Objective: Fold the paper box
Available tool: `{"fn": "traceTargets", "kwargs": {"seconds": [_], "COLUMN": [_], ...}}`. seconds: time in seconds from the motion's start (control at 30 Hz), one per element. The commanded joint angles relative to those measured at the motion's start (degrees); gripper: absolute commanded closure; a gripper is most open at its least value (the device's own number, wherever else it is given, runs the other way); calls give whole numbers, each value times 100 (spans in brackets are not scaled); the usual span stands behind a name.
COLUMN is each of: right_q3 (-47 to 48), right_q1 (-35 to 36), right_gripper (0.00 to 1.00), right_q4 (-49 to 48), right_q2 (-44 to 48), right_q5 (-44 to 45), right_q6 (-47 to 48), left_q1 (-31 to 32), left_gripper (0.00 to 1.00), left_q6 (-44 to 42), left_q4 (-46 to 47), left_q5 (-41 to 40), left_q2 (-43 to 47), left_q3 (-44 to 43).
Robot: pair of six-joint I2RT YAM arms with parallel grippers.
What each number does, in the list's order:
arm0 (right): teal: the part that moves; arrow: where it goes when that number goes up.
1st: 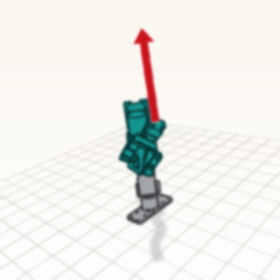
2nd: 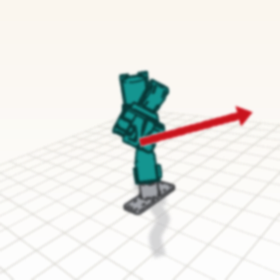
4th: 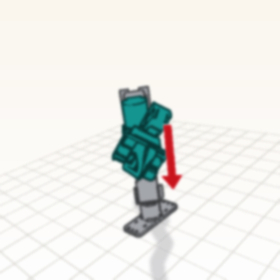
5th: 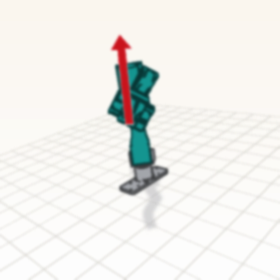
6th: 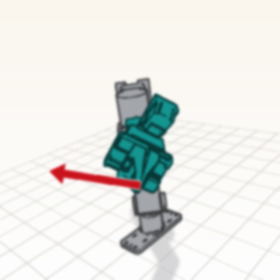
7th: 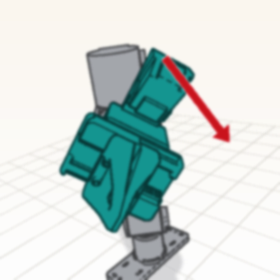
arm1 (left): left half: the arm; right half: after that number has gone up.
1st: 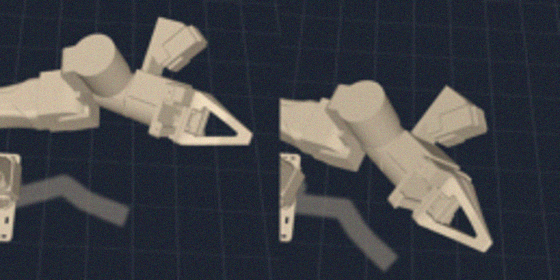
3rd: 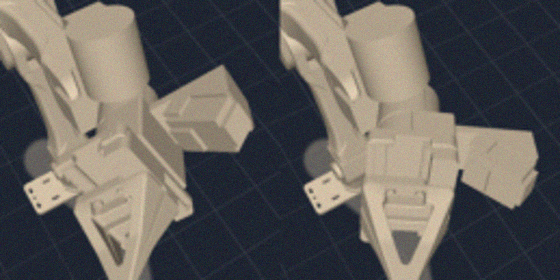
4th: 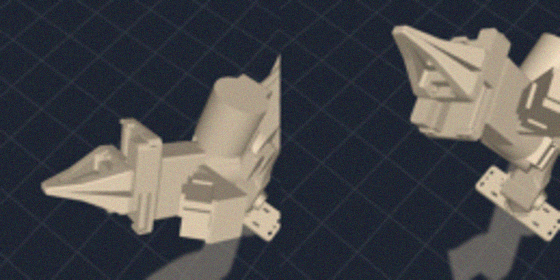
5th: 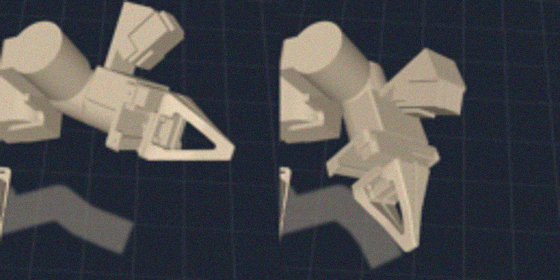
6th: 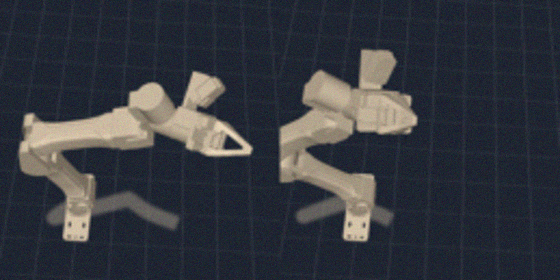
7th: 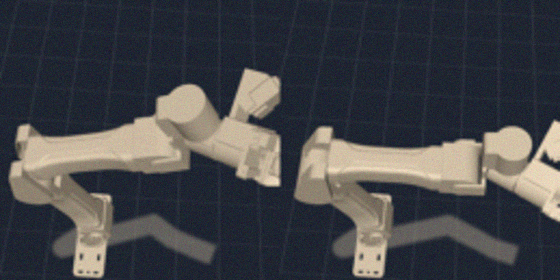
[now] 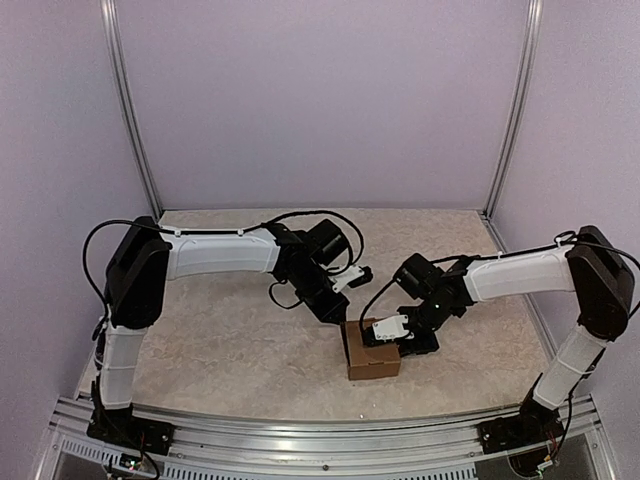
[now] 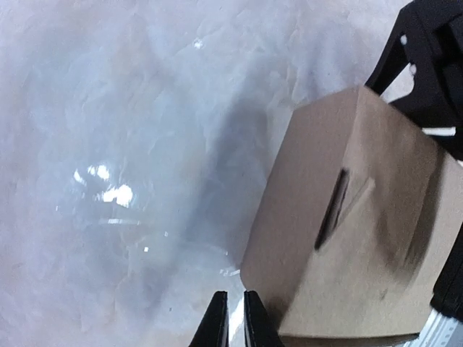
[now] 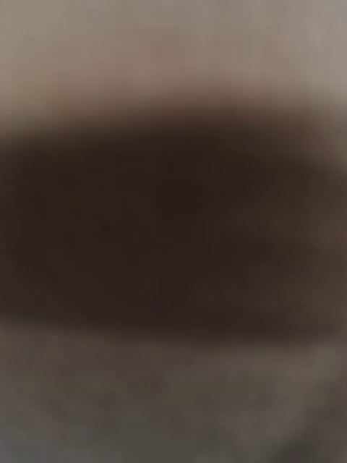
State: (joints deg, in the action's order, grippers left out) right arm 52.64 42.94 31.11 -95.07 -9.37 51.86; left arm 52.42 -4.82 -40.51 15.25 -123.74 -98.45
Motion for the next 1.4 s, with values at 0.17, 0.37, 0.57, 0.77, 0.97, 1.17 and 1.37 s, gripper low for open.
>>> {"fn": "traceTargets", "kwargs": {"seconds": [0.17,0.37,0.57,0.77,0.97,1.17,1.37], "right_q3": [64,-61,-121,-152,-163,-88,-44], "right_q1": [-31,-31,-31,-18,188,371,405], "right_gripper": [71,71,71,71,71,71,71], "right_q4": [-124,-167,-187,-252,-266,-340,-330], "right_q2": [-66,-5,47,30,-56,-165,-155], "right_q5": [-97,-91,-104,-225,-434,-442,-210], "right_q6": [70,71,88,73,133,178,39], "left_q1": [204,-51,81,452,479,521,362], "left_gripper": [92,92,92,92,93,93,93], "left_q6": [-83,45,302,451,242,-37,0], "left_q4": [-218,-194,-115,410,612,522,400], "left_q5": [-134,-790,-447,57,307,555,367], "left_q2": [-474,255,829,702,-327,-772,-716], "left_q3": [-415,497,1389,1239,49,-432,-312]}}
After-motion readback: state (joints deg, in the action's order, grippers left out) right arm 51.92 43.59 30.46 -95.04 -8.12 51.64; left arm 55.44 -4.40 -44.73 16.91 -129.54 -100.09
